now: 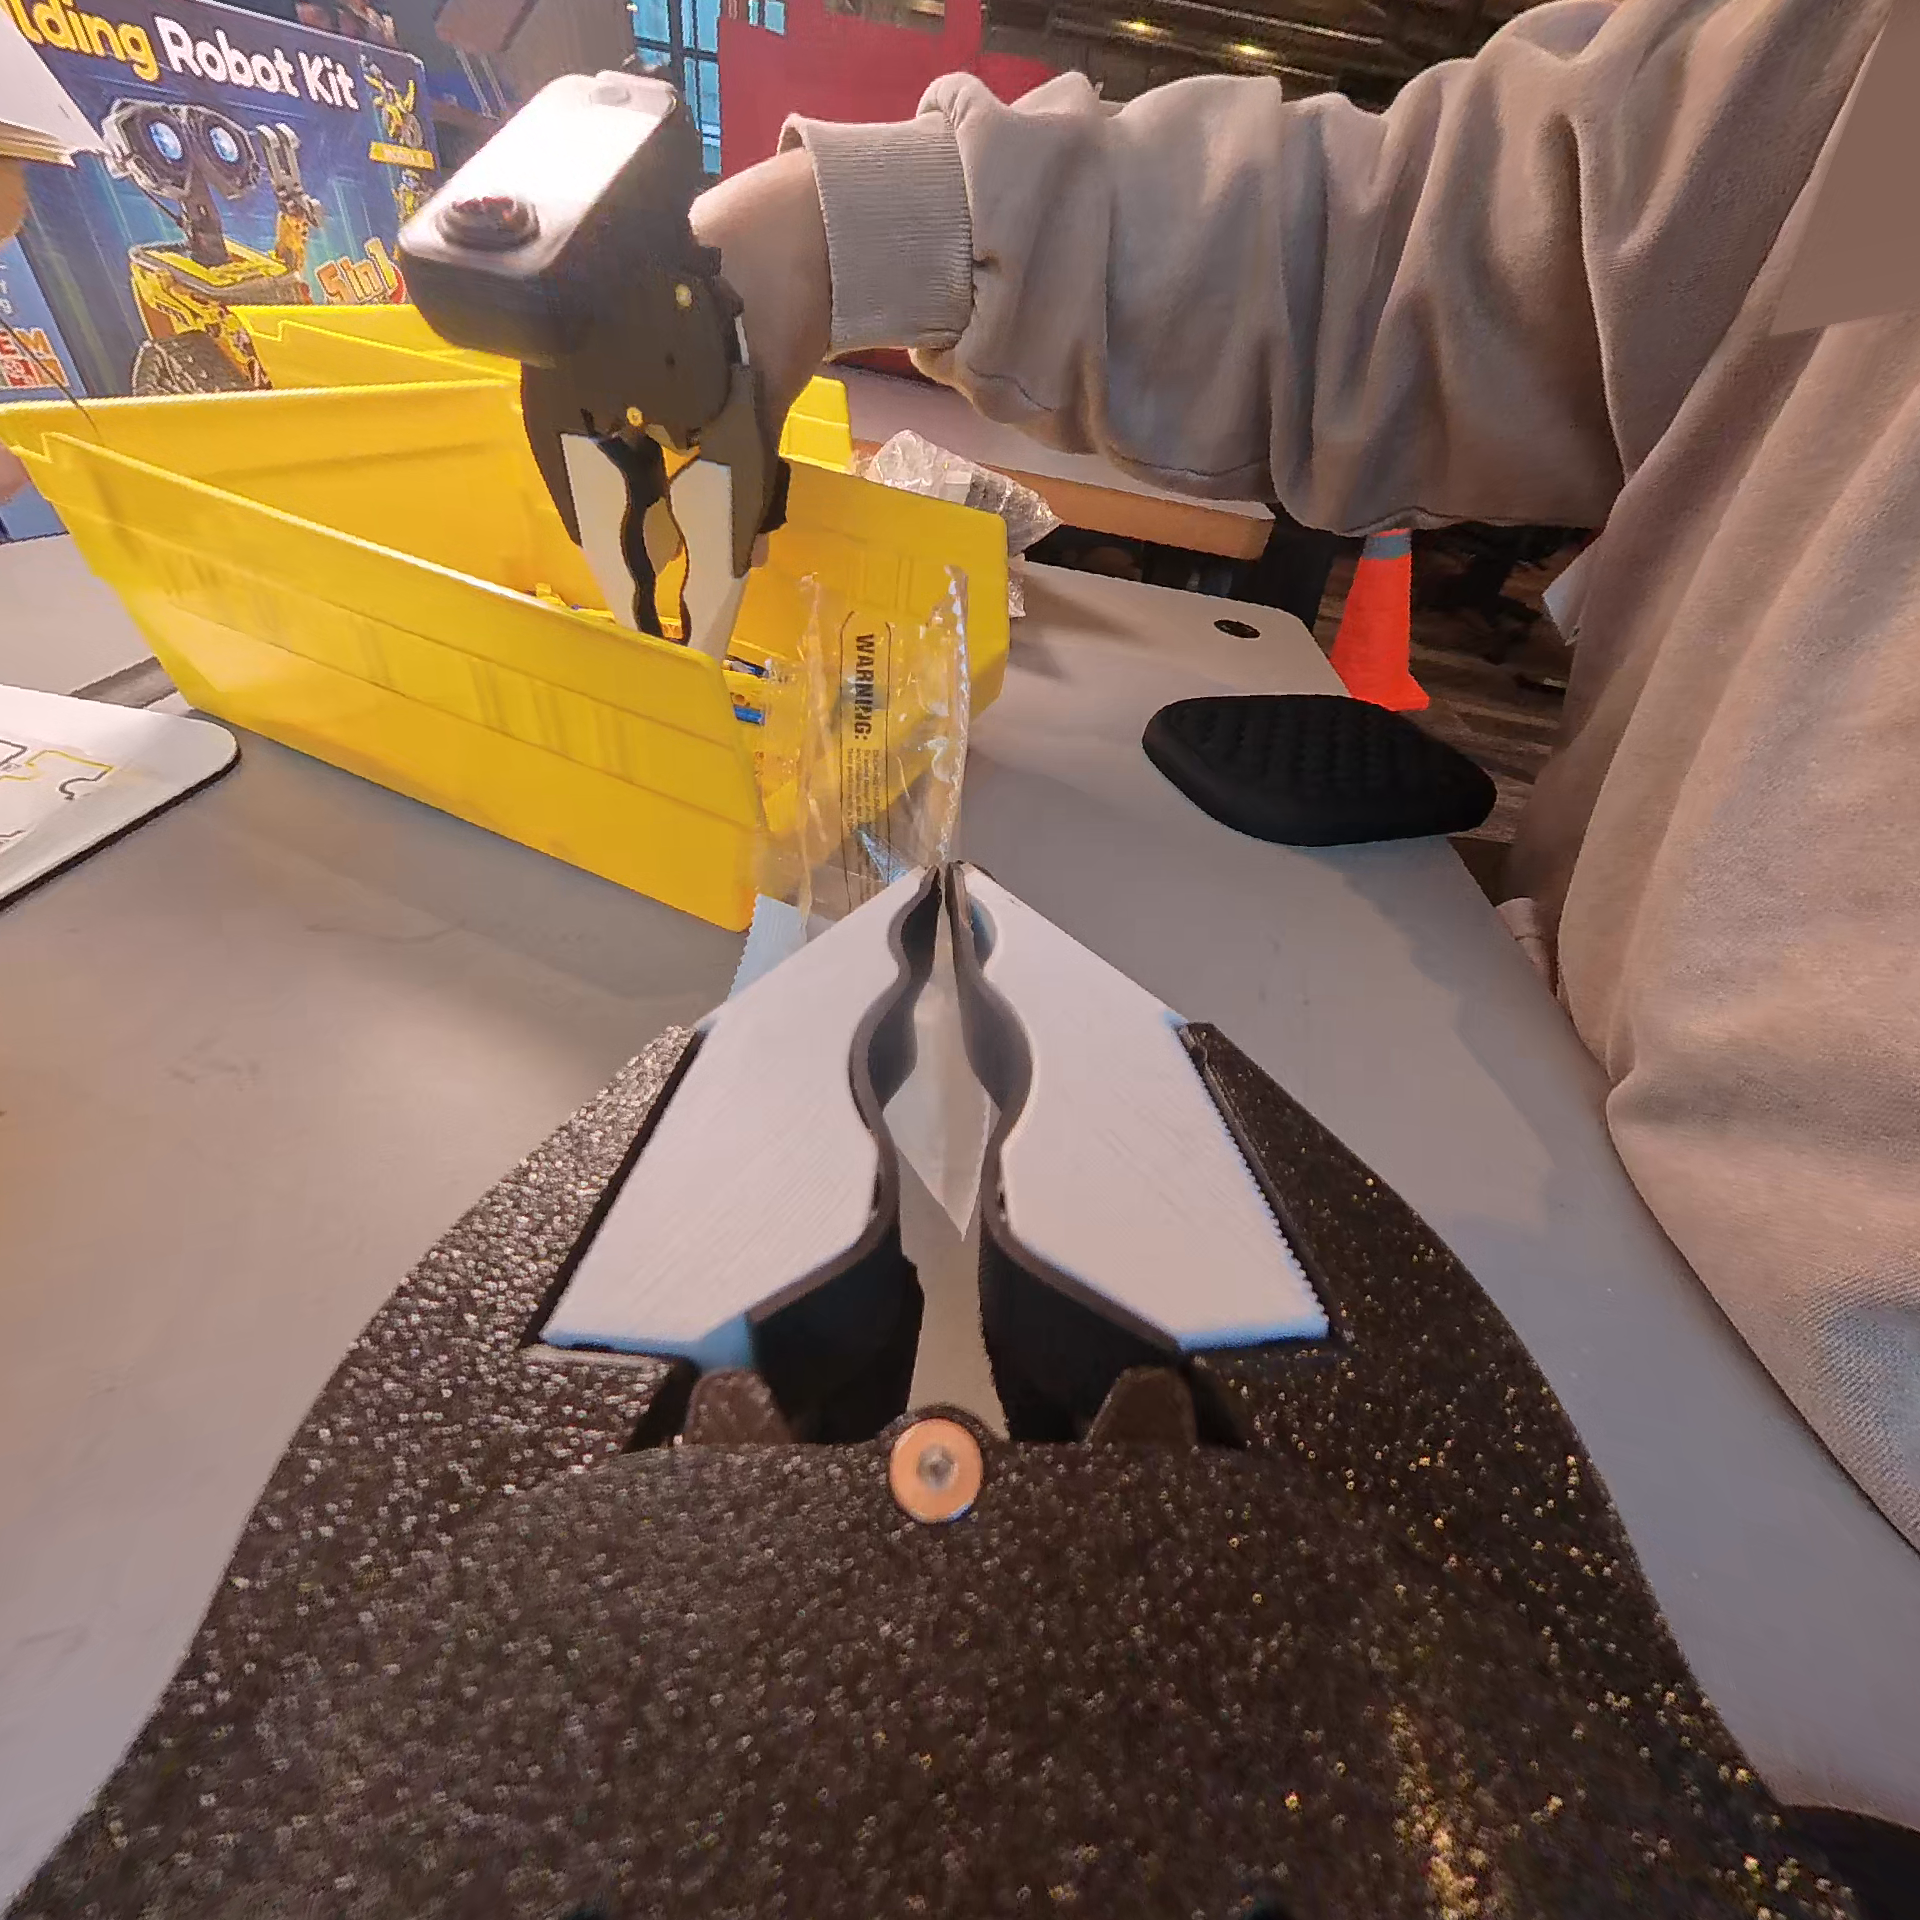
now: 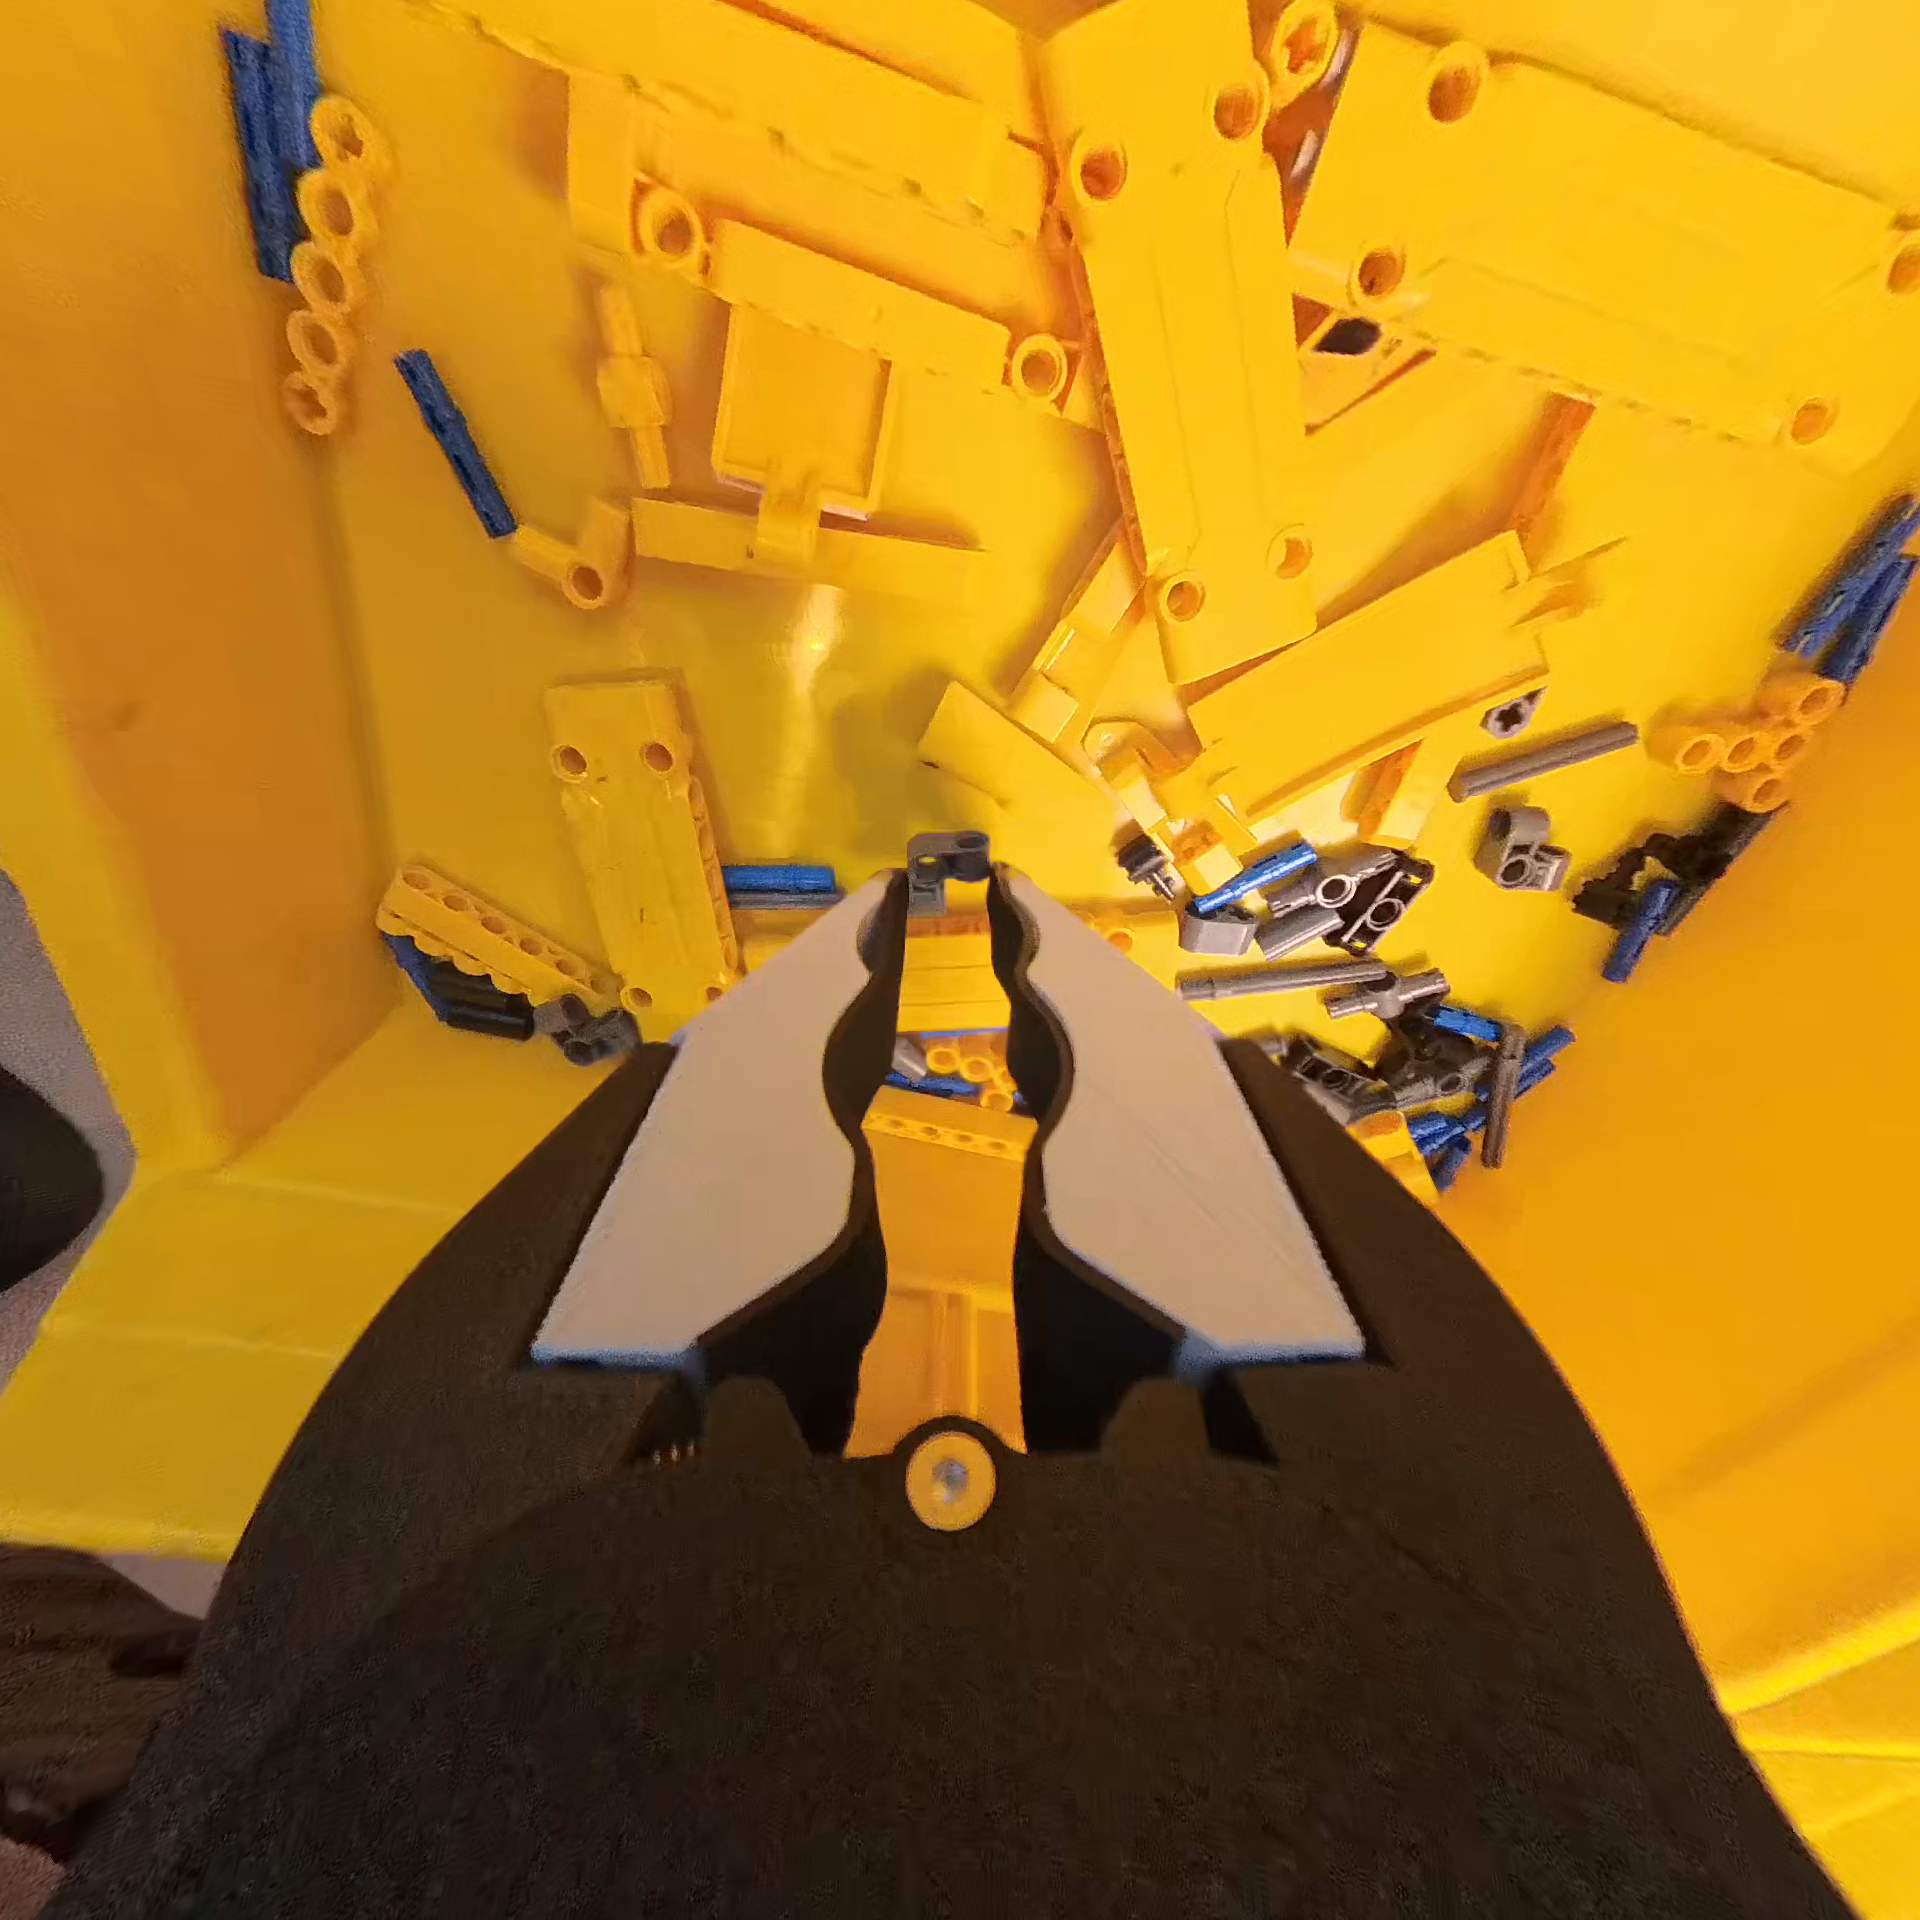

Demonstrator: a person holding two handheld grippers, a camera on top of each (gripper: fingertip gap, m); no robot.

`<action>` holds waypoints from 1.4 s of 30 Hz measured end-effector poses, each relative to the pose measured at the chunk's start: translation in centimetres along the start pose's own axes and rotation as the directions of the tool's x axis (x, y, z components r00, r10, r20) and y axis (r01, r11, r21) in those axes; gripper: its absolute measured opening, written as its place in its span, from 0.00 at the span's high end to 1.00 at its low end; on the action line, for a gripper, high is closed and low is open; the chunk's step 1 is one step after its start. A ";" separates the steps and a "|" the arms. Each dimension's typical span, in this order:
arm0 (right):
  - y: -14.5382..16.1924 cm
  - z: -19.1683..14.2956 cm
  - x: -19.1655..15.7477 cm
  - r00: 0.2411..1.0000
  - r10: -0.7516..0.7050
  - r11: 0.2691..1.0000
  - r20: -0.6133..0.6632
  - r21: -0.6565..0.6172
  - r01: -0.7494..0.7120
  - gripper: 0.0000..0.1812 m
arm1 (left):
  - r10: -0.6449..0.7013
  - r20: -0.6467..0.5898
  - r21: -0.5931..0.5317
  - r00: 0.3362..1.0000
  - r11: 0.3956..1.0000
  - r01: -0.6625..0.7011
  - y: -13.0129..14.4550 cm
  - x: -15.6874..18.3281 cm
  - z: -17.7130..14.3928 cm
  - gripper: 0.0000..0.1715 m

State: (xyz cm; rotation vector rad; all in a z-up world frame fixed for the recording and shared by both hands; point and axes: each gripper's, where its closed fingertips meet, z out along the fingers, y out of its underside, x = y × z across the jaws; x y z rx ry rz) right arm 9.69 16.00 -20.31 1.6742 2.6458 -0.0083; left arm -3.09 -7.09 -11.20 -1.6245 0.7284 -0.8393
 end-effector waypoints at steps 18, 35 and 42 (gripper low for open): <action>-14.0 -14.0 -8.5 0.979 -0.196 0.773 -0.049 0.607 0.185 0.87 | 0.011 0.003 -0.003 1.000 1.000 -0.011 -0.1 0.1 0.1 1.00; -7.5 -1.3 -16.0 0.970 -0.219 0.948 -0.107 0.211 0.237 0.86 | 0.085 0.075 0.117 0.994 0.989 -0.093 -3.8 0.3 -6.0 1.00; -8.0 -2.2 -18.6 0.941 -0.200 0.924 -0.274 0.268 0.274 0.86 | 0.102 0.092 0.072 0.991 0.991 -0.109 -2.6 1.9 -5.4 1.00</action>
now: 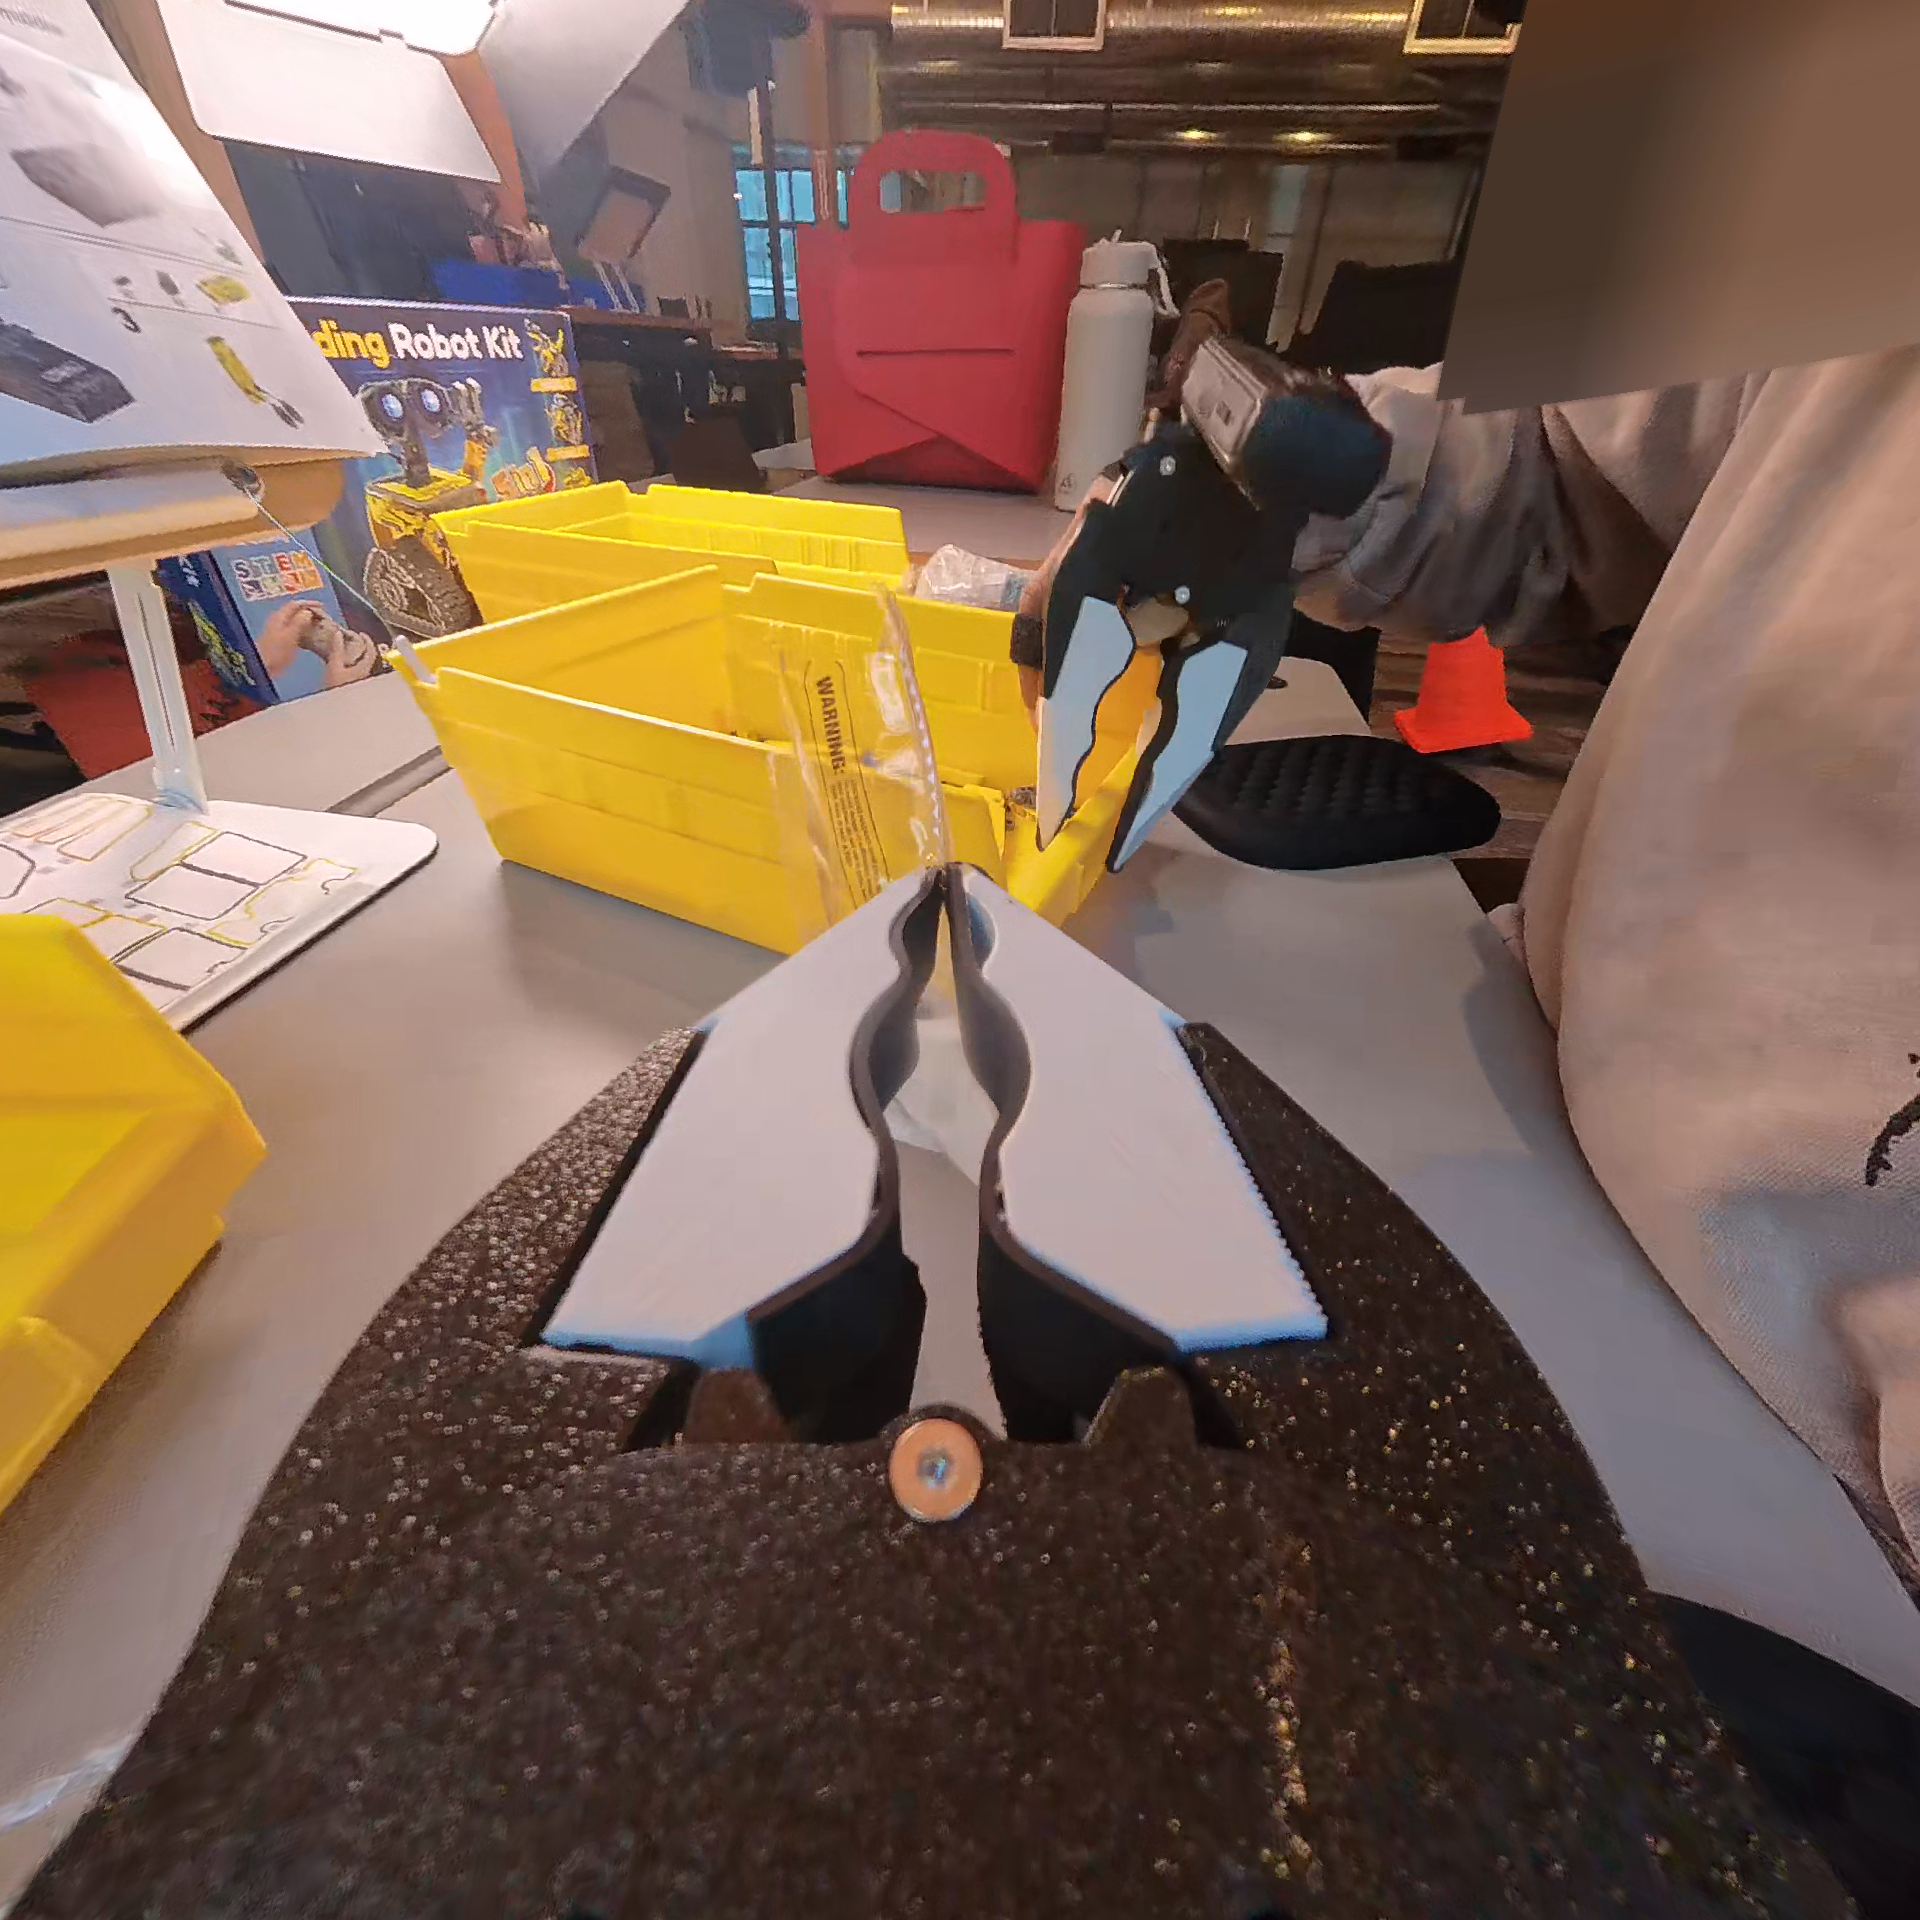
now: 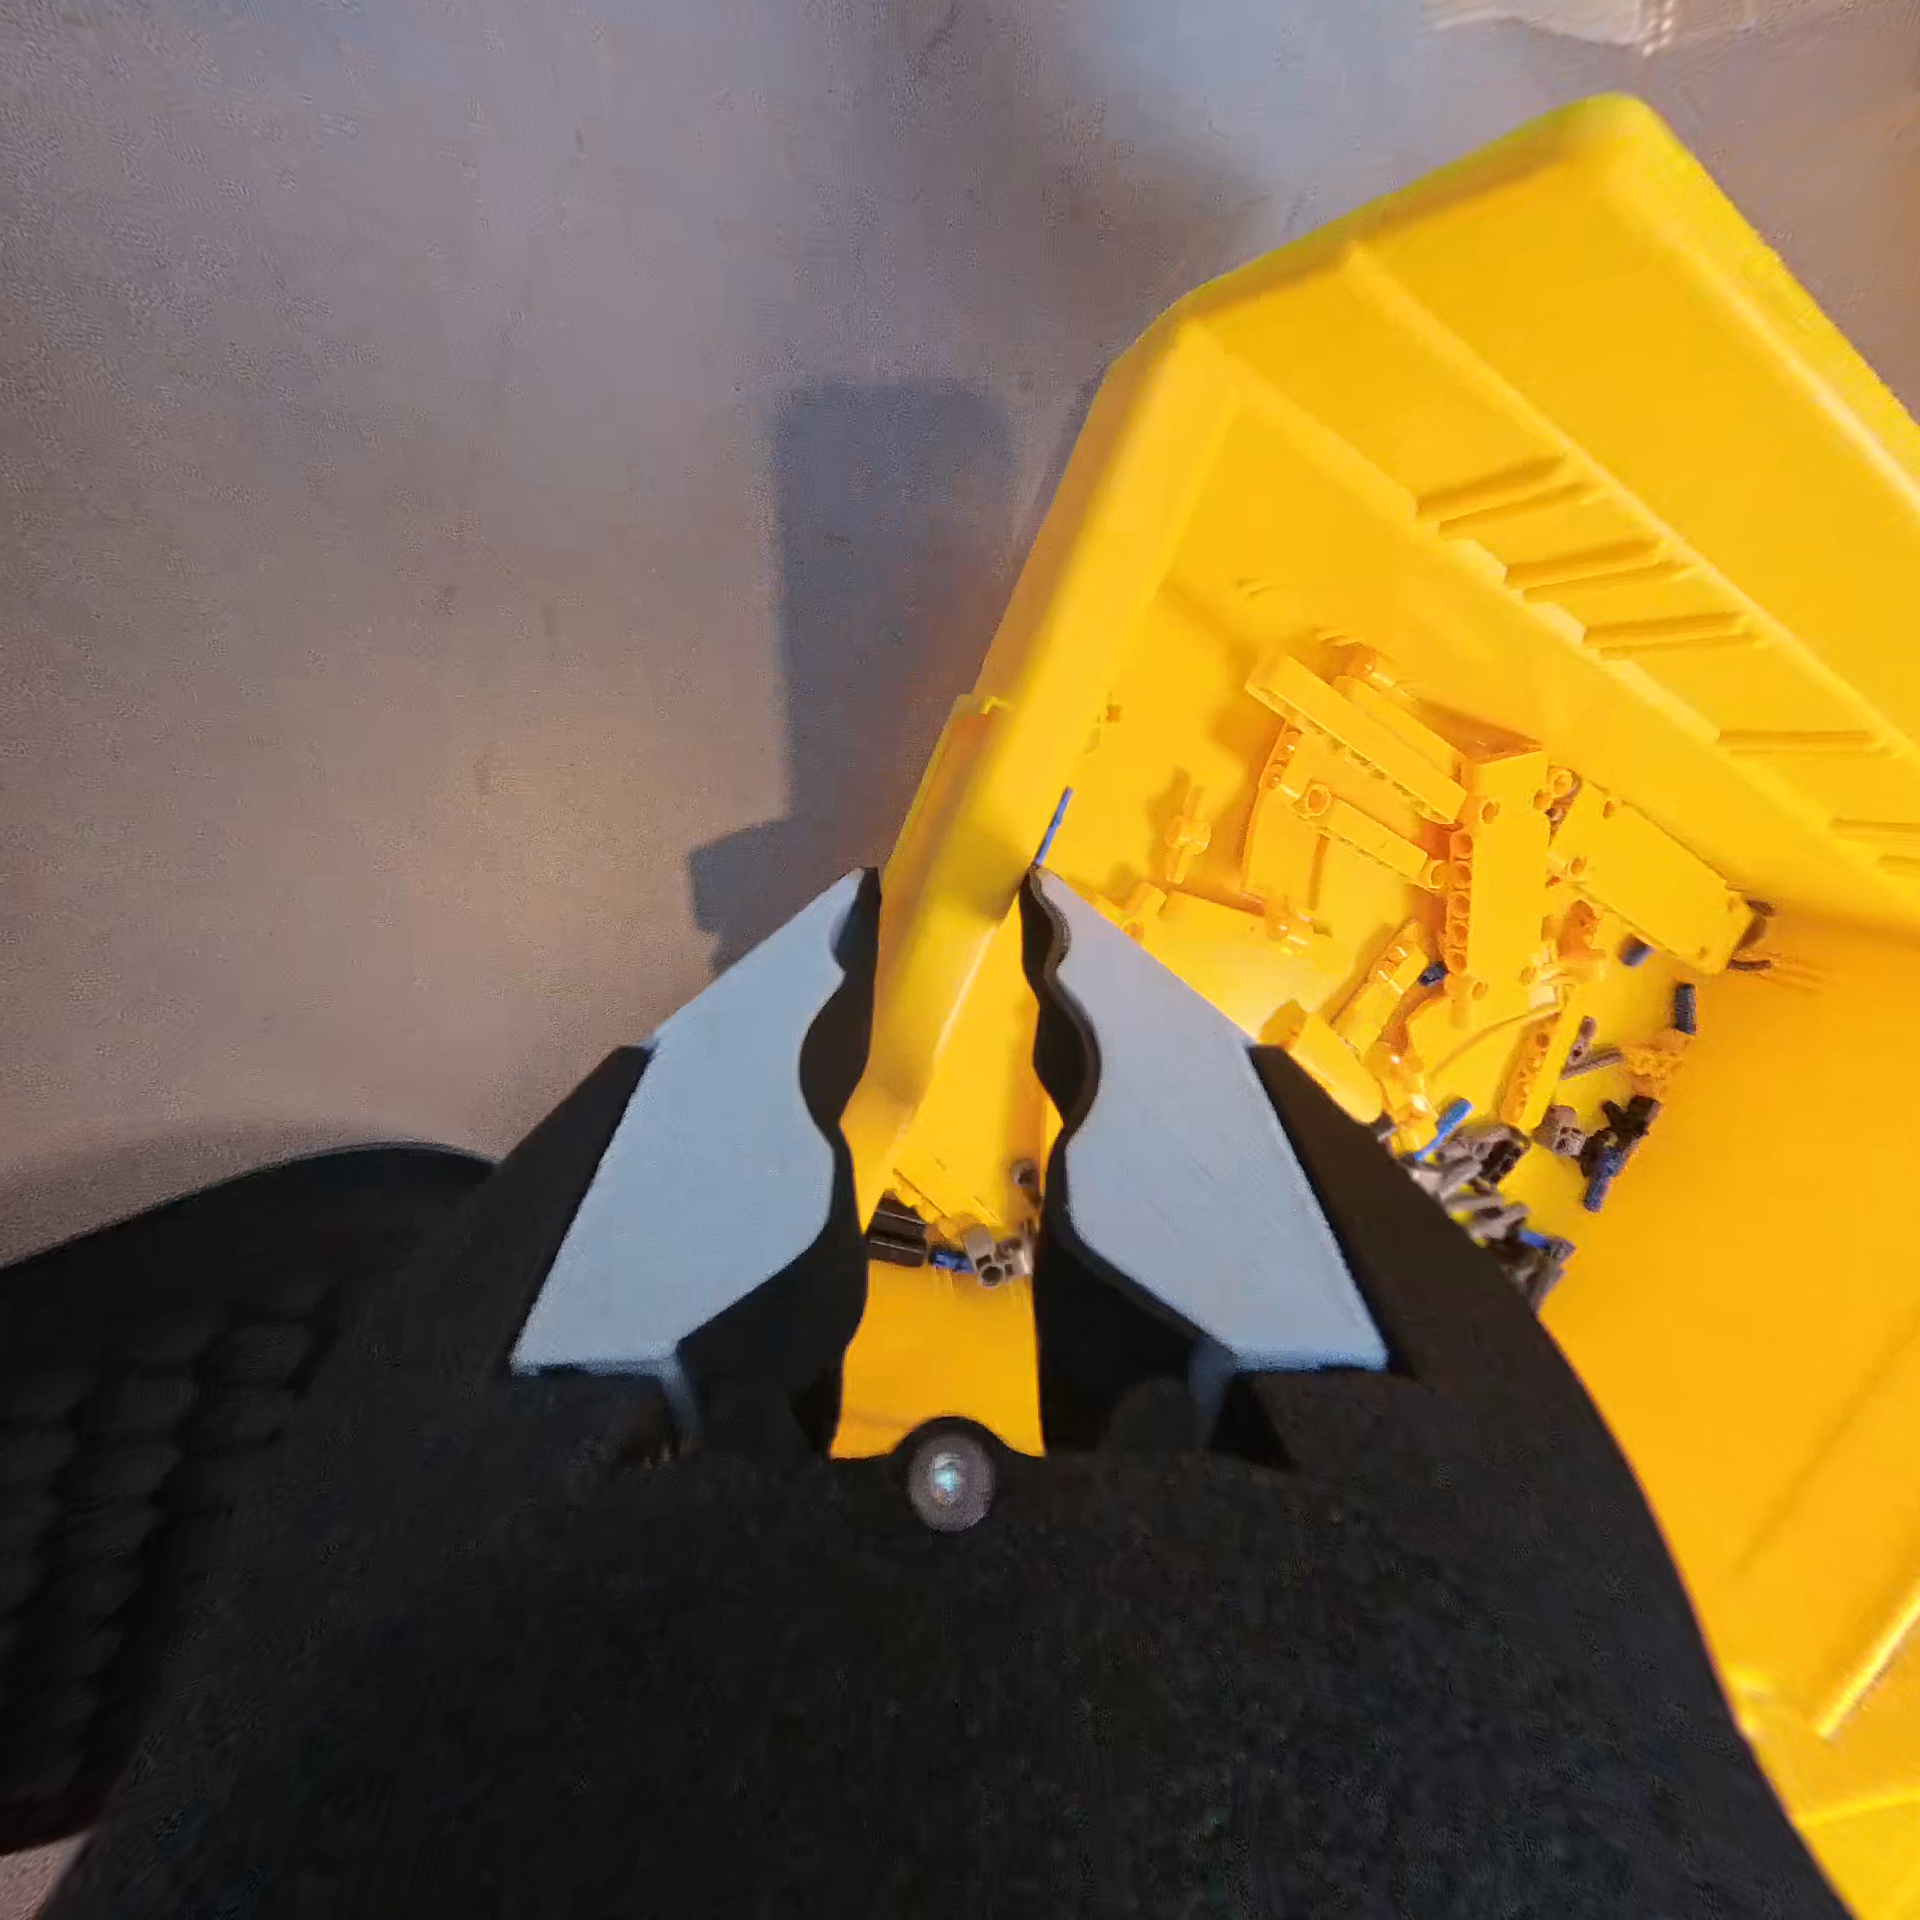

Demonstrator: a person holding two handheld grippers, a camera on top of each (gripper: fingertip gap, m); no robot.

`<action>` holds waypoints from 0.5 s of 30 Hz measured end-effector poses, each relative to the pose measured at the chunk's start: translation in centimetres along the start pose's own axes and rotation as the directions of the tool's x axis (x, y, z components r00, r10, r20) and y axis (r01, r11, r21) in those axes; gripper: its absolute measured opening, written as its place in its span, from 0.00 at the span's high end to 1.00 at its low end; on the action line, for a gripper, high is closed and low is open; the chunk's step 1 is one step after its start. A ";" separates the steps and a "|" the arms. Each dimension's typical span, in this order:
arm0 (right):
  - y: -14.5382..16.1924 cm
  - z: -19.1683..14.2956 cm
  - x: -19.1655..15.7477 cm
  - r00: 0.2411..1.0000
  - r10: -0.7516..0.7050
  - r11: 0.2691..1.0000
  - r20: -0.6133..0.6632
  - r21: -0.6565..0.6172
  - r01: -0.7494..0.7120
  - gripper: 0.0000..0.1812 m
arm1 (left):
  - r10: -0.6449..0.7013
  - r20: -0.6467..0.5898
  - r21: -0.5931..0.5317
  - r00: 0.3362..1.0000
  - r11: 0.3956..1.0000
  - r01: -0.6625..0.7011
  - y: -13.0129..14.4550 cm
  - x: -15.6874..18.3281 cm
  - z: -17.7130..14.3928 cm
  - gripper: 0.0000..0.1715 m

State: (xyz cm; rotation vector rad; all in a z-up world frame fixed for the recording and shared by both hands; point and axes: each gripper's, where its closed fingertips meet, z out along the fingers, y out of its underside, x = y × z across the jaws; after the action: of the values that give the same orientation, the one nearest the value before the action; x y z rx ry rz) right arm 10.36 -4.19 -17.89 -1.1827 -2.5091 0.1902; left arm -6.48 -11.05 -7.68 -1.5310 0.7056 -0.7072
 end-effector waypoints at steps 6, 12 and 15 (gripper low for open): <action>2.0 -0.8 -0.3 0.989 0.120 0.993 0.091 -0.006 -0.120 0.90 | -0.006 0.019 -0.018 1.000 1.000 0.006 1.0 1.1 0.9 1.00; 4.3 -1.5 -0.3 0.974 0.186 0.983 0.130 -0.030 -0.183 0.91 | -0.030 0.053 -0.026 0.998 0.999 0.032 1.7 0.3 0.8 1.00; 4.5 -1.2 1.0 0.952 0.294 0.956 0.088 -0.016 -0.294 0.91 | -0.039 0.059 -0.025 0.997 0.999 0.041 1.8 0.0 0.8 1.00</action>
State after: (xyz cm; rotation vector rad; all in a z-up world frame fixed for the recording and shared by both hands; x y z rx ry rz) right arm 13.47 -0.62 -17.70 -1.5795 -2.3943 0.3225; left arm -5.88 -10.66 -9.57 -1.5870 0.6440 -0.6825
